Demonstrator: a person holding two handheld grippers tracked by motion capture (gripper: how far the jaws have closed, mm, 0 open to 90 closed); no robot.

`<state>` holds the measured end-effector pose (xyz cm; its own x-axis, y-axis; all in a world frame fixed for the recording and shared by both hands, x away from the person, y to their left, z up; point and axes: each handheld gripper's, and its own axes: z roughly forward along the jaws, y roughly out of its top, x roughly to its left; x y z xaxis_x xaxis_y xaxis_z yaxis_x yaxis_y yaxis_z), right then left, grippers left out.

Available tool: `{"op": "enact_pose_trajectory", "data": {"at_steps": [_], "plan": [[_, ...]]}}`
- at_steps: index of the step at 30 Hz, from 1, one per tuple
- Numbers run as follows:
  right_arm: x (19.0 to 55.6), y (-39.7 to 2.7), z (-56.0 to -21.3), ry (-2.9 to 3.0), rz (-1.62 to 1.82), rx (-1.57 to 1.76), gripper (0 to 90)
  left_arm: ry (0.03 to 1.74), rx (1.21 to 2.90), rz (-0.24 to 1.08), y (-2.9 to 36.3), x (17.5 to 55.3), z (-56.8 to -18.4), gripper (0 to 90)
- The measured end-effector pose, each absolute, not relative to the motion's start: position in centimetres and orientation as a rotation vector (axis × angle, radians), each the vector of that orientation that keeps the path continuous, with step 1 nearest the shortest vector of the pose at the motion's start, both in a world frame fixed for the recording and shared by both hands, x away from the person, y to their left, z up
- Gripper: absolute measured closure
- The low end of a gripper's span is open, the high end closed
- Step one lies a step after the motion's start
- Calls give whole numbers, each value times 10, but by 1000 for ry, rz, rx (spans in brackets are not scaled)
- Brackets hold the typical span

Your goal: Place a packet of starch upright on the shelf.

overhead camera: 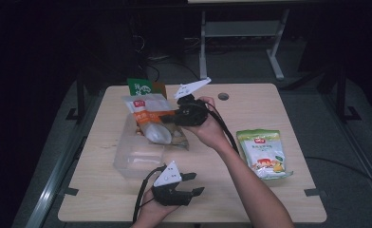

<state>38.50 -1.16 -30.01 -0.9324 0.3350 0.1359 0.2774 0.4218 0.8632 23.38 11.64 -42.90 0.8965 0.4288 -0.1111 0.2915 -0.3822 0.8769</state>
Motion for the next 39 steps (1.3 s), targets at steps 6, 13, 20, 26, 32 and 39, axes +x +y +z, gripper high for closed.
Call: {"op": "enact_pose_trajectory", "data": {"at_steps": [6,13,20,26,32,39], "plan": [[393,17,-307,2631,1559,533,897,525,1995,160,119,235,-429,440],[403,41,-321,2697,1555,518,897,534,1981,145,119,234,-429,436],[412,55,-338,2746,1557,559,897,521,1983,143,118,233,-429,431],[417,65,-354,2790,1493,597,895,519,1981,139,119,233,-429,427],[422,65,-360,2819,1427,616,867,527,1972,137,120,234,-429,419],[430,74,-347,2894,1327,615,745,528,1969,137,120,234,-428,414]]}}
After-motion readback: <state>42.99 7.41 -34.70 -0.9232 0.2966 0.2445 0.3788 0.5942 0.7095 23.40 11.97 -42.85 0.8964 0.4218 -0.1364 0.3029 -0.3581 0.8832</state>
